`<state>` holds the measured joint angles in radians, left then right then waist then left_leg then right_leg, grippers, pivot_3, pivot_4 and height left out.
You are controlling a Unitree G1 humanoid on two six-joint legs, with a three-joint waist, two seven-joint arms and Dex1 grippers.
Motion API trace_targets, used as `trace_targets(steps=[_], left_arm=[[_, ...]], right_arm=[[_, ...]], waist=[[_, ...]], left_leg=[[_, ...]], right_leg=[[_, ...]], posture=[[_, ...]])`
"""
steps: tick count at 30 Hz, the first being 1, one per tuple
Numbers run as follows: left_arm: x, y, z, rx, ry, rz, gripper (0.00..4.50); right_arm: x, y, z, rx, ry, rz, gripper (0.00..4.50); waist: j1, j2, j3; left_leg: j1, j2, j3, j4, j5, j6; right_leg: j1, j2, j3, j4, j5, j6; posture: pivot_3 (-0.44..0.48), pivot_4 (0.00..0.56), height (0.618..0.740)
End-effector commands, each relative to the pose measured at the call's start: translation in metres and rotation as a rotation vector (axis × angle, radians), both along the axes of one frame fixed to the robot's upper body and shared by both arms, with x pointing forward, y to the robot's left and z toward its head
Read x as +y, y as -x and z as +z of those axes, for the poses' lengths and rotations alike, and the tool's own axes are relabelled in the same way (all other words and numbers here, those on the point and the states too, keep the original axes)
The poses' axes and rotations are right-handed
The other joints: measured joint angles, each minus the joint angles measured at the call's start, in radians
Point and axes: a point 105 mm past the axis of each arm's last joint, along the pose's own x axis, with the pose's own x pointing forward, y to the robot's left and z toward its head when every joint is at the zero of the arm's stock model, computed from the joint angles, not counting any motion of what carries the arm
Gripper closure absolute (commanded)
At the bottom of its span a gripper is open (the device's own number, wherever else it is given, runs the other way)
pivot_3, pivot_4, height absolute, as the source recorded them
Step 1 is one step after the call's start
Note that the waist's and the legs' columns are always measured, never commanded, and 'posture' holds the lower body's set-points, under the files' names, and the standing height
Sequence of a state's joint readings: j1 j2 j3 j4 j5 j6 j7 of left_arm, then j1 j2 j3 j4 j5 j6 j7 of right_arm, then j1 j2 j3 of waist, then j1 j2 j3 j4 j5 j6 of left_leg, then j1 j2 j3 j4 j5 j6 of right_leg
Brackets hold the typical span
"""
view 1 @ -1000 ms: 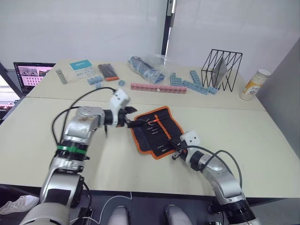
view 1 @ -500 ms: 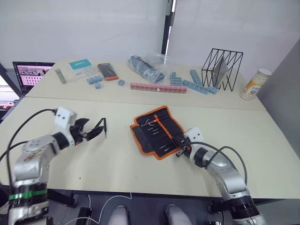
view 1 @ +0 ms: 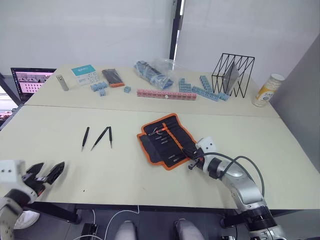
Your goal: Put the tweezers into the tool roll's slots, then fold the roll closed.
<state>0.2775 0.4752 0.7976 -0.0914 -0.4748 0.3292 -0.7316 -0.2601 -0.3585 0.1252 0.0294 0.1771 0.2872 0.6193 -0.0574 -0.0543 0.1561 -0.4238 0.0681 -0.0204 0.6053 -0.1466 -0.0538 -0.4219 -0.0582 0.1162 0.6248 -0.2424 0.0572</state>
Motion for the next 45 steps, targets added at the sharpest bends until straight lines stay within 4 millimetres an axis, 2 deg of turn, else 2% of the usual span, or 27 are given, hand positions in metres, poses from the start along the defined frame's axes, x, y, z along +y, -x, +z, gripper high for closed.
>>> trace_targets(steps=[1,7,14,19,24,27,30,34,36,45], left_arm=[[0.012,0.019,0.010,-0.090,-0.071,0.084,0.05],[0.015,0.033,-0.002,-0.094,-0.061,0.126,0.05],[0.015,0.031,-0.008,-0.096,-0.054,0.125,0.05],[0.012,0.008,-0.001,-0.110,-0.041,0.113,0.05],[0.001,-0.032,0.020,-0.130,-0.033,0.094,0.05],[-0.010,-0.058,0.033,-0.102,-0.120,0.090,0.05],[-0.012,-0.079,0.042,-0.066,-0.196,0.156,0.05],[-0.028,-0.100,0.037,0.065,-0.099,0.141,0.05],[-0.046,-0.107,0.035,0.117,-0.033,0.036,0.05],[-0.066,-0.138,0.034,0.191,0.029,0.066,0.05]], right_arm=[[-0.003,0.002,-0.015,0.054,0.030,0.010,4.50],[0.001,0.004,-0.017,0.066,0.031,0.032,4.50],[0.002,0.004,-0.018,0.070,0.031,0.038,4.50],[0.001,0.003,-0.017,0.065,0.028,0.025,4.50],[0.001,0.004,-0.017,0.062,0.026,0.016,4.50],[0.000,0.004,-0.017,0.061,0.028,0.011,4.50],[0.000,0.005,-0.017,0.061,0.027,0.007,4.50],[-0.001,0.005,-0.017,0.060,0.027,0.003,4.50],[0.000,0.005,-0.016,0.059,0.027,0.001,4.50],[-0.001,0.005,-0.015,0.054,0.026,-0.008,4.50]], waist=[[0.000,-0.001,0.000],[-0.005,-0.002,-0.001],[-0.013,-0.002,-0.001],[-0.012,-0.002,-0.002],[-0.011,-0.003,-0.002],[-0.011,-0.003,-0.002],[-0.010,-0.005,-0.003],[-0.011,-0.006,-0.004],[-0.011,-0.005,-0.003],[-0.010,-0.006,-0.004]], left_leg=[[0.000,0.000,0.001,0.000,0.000,0.000],[0.001,0.001,0.001,0.001,0.000,0.000],[0.000,0.002,0.004,0.000,-0.001,-0.001],[0.000,0.002,0.004,-0.001,-0.001,-0.001],[0.000,0.002,0.004,0.000,-0.001,-0.001],[0.000,0.002,0.005,0.000,-0.001,-0.001],[0.000,0.001,0.005,0.000,-0.001,-0.001],[0.001,0.001,0.004,0.000,-0.001,-0.001],[0.002,0.001,0.004,0.000,-0.001,-0.001],[0.001,0.001,0.003,0.001,0.000,0.000]], right_leg=[[0.000,-0.001,0.000,0.000,0.000,0.000],[-0.002,-0.001,0.000,-0.003,0.000,0.000],[-0.001,-0.002,0.000,-0.010,0.000,-0.001],[-0.001,-0.002,0.000,-0.010,0.000,-0.001],[-0.001,-0.002,-0.001,-0.009,0.000,-0.001],[0.000,-0.002,-0.001,-0.008,0.000,0.000],[0.001,-0.001,0.000,-0.002,0.001,0.000],[0.000,0.000,0.000,0.004,0.001,0.001],[0.000,0.000,0.000,0.005,0.001,0.001],[0.000,0.001,0.000,0.004,0.001,0.002]], posture=[[0.000,0.150,0.740],[0.000,0.150,0.740],[0.000,0.150,0.740],[0.000,0.150,0.740],[0.000,0.150,0.740],[0.000,0.150,0.740],[0.000,0.150,0.740],[0.000,0.150,0.740],[0.000,0.150,0.740],[0.000,0.150,0.740]])
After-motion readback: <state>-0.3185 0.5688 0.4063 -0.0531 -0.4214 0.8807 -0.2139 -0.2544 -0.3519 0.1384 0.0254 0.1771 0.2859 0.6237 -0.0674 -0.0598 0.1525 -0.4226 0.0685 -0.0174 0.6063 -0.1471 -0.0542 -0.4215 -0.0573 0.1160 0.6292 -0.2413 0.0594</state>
